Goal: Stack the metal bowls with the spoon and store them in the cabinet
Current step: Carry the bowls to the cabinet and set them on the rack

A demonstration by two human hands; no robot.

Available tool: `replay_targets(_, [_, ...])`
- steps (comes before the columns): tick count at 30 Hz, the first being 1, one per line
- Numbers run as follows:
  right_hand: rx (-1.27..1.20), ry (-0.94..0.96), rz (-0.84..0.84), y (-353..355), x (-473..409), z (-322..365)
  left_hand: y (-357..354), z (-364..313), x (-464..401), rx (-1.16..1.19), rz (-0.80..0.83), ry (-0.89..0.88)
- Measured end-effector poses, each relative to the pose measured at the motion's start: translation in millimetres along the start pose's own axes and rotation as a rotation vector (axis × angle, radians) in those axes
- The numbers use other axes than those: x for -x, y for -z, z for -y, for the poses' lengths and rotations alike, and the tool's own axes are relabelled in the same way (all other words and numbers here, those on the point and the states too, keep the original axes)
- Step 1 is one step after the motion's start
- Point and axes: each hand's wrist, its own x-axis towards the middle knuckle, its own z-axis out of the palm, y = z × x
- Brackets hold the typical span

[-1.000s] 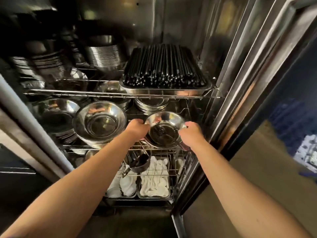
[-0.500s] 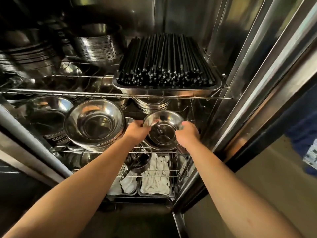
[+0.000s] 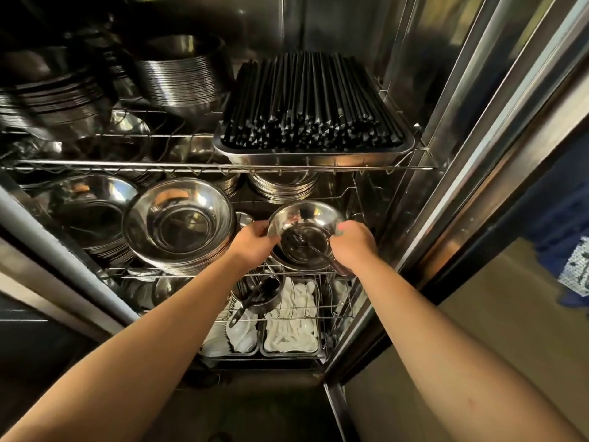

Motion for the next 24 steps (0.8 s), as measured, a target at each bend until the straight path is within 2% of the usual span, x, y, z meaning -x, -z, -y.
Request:
replay_targets(7, [0.140, 0.173, -0.101, -1.6, 7.9, 0.5, 16.6, 25.6, 39.9, -0.296, -0.007, -0.160])
replay_targets(11, [0.251, 0.285, -0.053, -6.4, 12.1, 2.9, 18.6, 53.4, 69.9, -0.495, 0.005, -0.278])
replay_targets(18, [0.352, 0.258, 0.082, -12.9, 13.6, 6.2, 24.3, 83.2, 84.2, -0.907, -0.009, -0.231])
replay_targets(24, [0.380, 0.282, 0.097, -11.9, 20.1, 9.3, 20.4, 90.8, 87.4, -1.051, -0.044, -0.227])
